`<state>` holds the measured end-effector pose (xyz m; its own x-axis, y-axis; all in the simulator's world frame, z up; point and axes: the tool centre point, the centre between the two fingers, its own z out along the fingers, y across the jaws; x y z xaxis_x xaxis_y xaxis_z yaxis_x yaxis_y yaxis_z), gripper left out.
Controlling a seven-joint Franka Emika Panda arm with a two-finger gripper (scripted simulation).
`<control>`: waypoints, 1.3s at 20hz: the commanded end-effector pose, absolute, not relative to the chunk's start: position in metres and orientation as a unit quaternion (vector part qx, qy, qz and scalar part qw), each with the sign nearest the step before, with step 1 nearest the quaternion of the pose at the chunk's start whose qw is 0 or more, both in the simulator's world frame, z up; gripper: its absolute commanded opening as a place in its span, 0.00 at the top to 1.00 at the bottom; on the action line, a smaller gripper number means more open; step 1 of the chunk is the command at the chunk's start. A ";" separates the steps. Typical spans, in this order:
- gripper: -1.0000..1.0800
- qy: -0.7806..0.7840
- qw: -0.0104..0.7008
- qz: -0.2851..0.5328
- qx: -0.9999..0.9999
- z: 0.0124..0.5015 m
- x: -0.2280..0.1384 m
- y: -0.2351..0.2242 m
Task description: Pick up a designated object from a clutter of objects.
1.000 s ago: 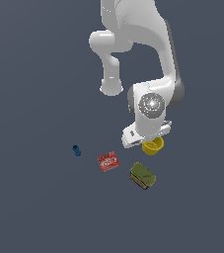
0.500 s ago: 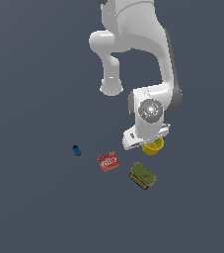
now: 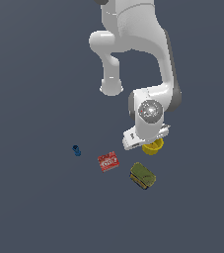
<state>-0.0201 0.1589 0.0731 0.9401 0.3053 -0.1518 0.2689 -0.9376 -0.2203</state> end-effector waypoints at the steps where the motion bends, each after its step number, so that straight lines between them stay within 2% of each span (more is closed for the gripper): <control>1: 1.00 -0.146 0.099 0.093 -0.980 0.072 -0.021 0.159; 13: 1.00 -0.167 0.102 0.076 -0.978 0.086 -0.013 0.146; 26: 1.00 -0.244 0.115 0.014 -0.963 0.139 0.014 0.098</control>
<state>0.0097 0.1047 0.1301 0.8900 0.4559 0.0064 0.4449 -0.8652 -0.2313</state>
